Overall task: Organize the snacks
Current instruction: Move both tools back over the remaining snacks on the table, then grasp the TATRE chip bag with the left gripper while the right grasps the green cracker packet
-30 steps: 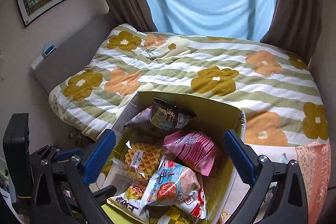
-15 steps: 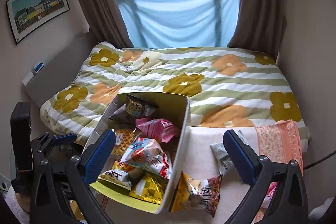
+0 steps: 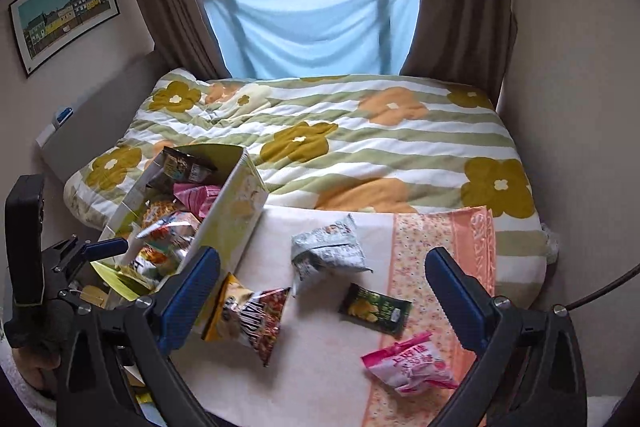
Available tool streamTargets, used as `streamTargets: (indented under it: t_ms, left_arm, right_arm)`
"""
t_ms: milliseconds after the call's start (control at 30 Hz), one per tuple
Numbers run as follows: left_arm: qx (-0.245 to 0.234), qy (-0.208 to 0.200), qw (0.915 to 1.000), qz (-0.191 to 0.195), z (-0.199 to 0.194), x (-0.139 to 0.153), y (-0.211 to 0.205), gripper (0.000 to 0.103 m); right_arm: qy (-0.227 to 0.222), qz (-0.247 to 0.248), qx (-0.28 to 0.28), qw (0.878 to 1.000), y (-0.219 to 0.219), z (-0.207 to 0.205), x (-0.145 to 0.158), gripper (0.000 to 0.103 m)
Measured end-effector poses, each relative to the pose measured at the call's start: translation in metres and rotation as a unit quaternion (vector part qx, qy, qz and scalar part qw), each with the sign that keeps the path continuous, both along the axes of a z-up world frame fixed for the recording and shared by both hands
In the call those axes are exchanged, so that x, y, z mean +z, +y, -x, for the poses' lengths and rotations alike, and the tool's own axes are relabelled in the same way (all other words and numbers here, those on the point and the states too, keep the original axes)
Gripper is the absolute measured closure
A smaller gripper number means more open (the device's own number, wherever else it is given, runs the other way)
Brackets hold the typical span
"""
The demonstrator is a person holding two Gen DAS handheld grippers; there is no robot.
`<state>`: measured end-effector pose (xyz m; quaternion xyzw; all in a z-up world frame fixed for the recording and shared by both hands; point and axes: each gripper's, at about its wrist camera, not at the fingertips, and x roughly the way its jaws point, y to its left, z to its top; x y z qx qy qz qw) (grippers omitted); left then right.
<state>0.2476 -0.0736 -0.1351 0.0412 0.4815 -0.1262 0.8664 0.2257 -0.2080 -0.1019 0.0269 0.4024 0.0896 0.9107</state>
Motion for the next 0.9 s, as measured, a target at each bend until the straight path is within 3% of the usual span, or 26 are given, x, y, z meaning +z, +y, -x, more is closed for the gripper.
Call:
streamTargets:
  t_ms: [167,367,533,900]
  left_arm:
    - [0.044,0.021,0.9986,-0.022,0.009,-0.029,-0.042,0.000]
    - [0.089,0.026,0.9934,-0.068,0.023,-0.068,-0.069,0.000]
    - [0.105,0.014,0.9859,-0.130,0.019,-0.102,-0.082,0.000]
    - [0.137,0.035,0.9689,-0.203,-0.016,-0.165,-0.081,0.000]
  right_arm:
    - [0.024,0.018,0.045,0.999,-0.036,-0.008,-0.027,0.001]
    - [0.053,0.054,0.128,0.989,-0.045,-0.022,-0.070,0.001]
    - [0.070,0.084,0.178,0.978,-0.045,-0.031,-0.109,0.001]
    - [0.121,0.108,0.237,0.958,-0.036,-0.056,-0.182,0.001]
